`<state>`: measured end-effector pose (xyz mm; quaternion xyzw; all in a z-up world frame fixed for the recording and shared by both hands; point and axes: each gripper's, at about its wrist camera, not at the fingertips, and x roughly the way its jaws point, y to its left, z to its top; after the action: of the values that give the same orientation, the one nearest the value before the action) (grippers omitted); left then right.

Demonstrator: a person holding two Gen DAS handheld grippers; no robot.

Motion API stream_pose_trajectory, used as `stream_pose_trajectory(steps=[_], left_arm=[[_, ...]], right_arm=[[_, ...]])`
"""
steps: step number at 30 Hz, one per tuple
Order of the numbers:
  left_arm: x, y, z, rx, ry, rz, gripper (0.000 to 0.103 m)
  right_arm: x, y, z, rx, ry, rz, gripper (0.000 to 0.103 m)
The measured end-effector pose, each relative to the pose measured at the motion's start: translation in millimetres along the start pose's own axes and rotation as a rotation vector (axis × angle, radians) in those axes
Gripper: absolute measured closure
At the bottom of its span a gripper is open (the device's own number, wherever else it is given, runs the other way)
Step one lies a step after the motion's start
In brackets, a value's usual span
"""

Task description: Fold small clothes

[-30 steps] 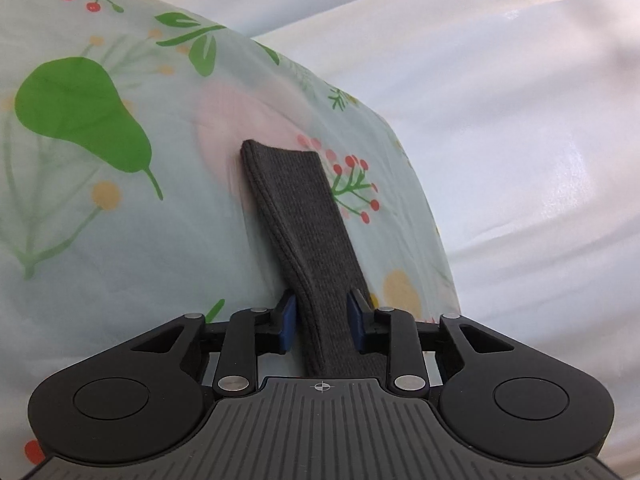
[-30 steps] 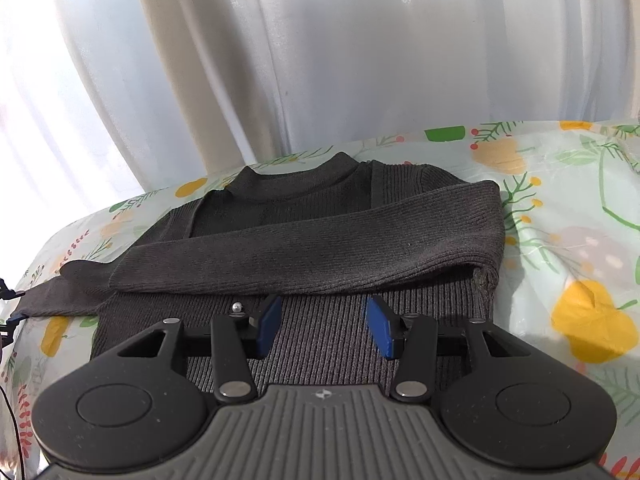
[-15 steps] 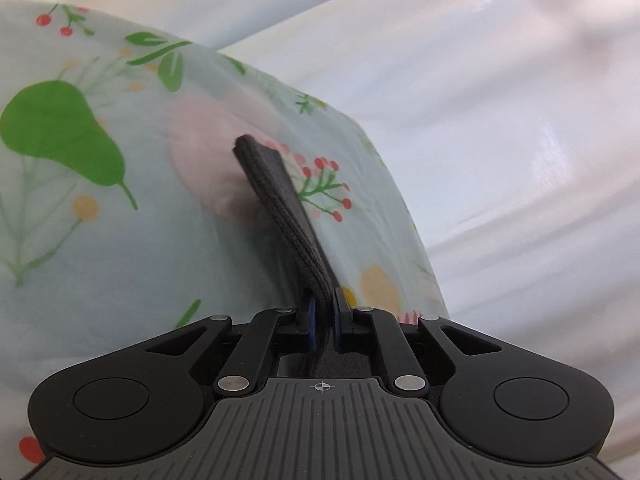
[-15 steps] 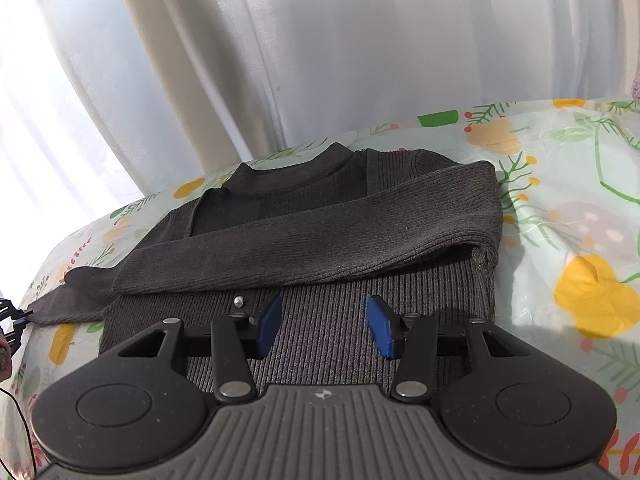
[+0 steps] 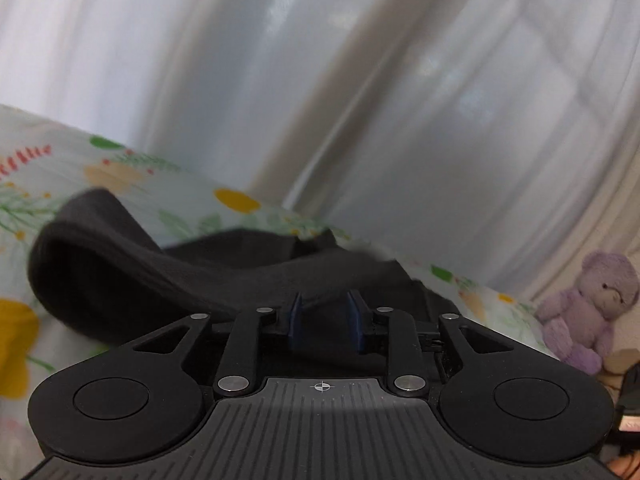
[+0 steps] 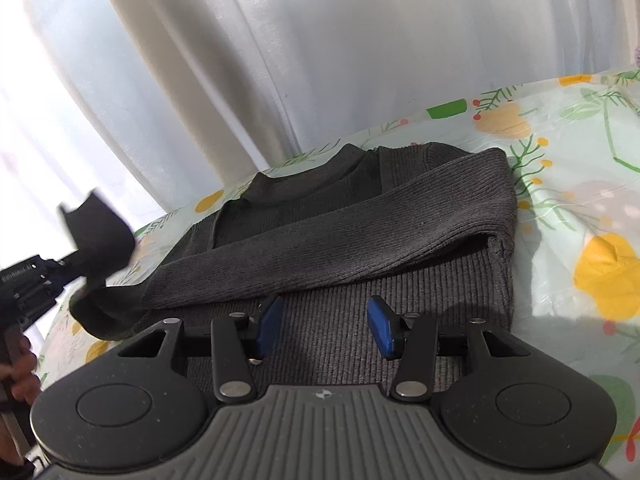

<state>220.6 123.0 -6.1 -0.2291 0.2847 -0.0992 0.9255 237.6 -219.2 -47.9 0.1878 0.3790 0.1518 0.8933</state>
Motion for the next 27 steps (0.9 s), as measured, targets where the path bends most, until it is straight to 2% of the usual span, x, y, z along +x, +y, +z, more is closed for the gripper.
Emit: stream_pose_trajectory(steps=[1, 4, 7, 11, 15, 18, 23, 27], left_arm=[[4.6, 0.8, -8.6, -0.026, 0.034, 0.006, 0.074], [9.2, 13.4, -22.9, -0.080, 0.065, 0.122, 0.073], [6.4, 27.5, -24.8, -0.100, 0.065, 0.236, 0.073], [-8.5, 45.6, -23.2, -0.127, 0.045, 0.311, 0.069], [-17.3, 58.9, -21.6, -0.180, 0.038, 0.359, 0.069], [-19.7, 67.7, -19.9, -0.201, 0.031, 0.367, 0.069], [-16.8, 76.8, -17.9, -0.197, 0.038, 0.384, 0.069], [-11.3, 80.9, -16.6, -0.191, 0.055, 0.382, 0.070]], right_arm=[[2.1, 1.3, 0.3, 0.003, 0.007, 0.019, 0.056], [14.2, 7.0, 2.6, -0.009, 0.037, 0.069, 0.056], [36.0, 13.4, 9.3, -0.023, 0.075, 0.111, 0.056], [70.8, 23.9, 21.9, 0.027, 0.145, 0.210, 0.058], [107.9, 35.3, 29.7, 0.111, 0.225, 0.294, 0.059], [128.8, 41.1, 31.3, 0.153, 0.271, 0.280, 0.059], [137.7, 44.2, 39.1, 0.212, 0.297, 0.269, 0.059], [145.1, 50.8, 36.3, 0.183, 0.325, 0.229, 0.077]])
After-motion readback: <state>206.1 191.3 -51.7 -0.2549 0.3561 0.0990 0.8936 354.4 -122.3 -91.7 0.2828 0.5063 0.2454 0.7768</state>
